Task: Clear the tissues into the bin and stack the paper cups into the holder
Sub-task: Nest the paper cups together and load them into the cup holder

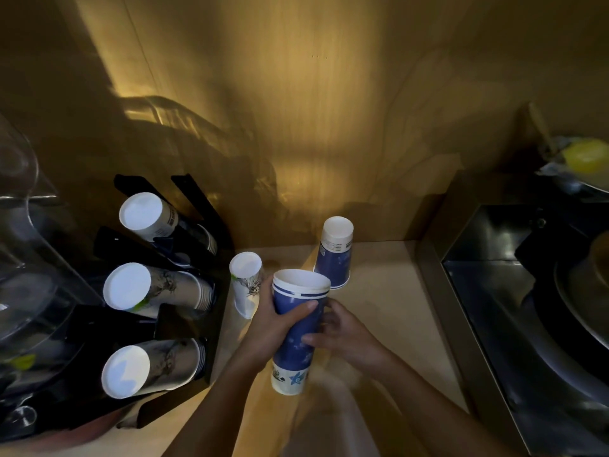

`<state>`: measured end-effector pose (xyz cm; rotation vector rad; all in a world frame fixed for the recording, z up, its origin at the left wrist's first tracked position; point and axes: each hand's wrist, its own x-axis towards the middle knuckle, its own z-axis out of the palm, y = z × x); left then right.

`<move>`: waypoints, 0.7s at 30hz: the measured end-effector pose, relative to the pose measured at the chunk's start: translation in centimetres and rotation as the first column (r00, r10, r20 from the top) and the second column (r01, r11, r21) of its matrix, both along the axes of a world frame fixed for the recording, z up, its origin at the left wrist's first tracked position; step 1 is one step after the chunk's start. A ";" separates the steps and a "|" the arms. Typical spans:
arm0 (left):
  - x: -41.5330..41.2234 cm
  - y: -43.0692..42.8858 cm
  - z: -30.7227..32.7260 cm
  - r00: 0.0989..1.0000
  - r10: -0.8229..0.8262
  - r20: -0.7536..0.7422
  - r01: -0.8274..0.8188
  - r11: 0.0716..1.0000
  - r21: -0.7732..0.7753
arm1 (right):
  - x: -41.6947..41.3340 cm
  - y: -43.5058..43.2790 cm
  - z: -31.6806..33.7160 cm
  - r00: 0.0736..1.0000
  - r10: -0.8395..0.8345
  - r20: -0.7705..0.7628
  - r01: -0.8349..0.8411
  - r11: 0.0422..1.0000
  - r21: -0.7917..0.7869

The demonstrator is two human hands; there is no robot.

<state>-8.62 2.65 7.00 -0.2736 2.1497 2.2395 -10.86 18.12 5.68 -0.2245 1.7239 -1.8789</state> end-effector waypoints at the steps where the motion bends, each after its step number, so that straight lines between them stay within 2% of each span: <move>1: -0.1 0.1 0.2 1.000 0.009 -0.012 -0.009 0.999 -0.036 | -0.1 0.2 0.5 0.999 -0.025 -0.039 0.026 1.000 0.016; 3: -0.2 0.3 0.2 0.999 0.030 -0.023 -0.032 0.995 -0.092 | -0.5 0.8 1.5 0.976 -0.142 -0.166 0.161 0.980 0.113; 5: -0.3 0.3 0.2 0.999 0.046 -0.021 -0.048 0.990 -0.136 | -0.9 1.5 2.6 0.911 -0.230 -0.342 0.308 0.932 0.192; 7: -0.3 0.5 0.1 0.999 0.040 -0.025 -0.043 0.984 -0.172 | -1.4 1.9 3.7 0.859 -0.153 -0.489 0.303 0.922 0.243; 9: -0.3 0.9 0.0 0.999 0.026 -0.041 -0.034 0.976 -0.215 | -1.8 2.1 4.6 0.823 0.050 -0.566 0.202 0.905 0.374; 12: -0.3 1.2 0.1 0.998 0.021 -0.064 -0.037 0.969 -0.246 | -2.6 2.2 5.1 0.758 0.265 -0.596 0.122 0.840 0.528; 17: -0.5 1.0 0.4 0.996 0.000 -0.091 -0.025 0.964 -0.264 | -2.8 2.2 5.6 0.740 0.291 -0.607 0.116 0.833 0.540; 21: -0.6 0.9 1.1 0.997 0.005 -0.071 -0.026 0.954 -0.298 | -2.7 1.7 6.4 0.641 0.358 -0.679 0.178 0.791 0.585</move>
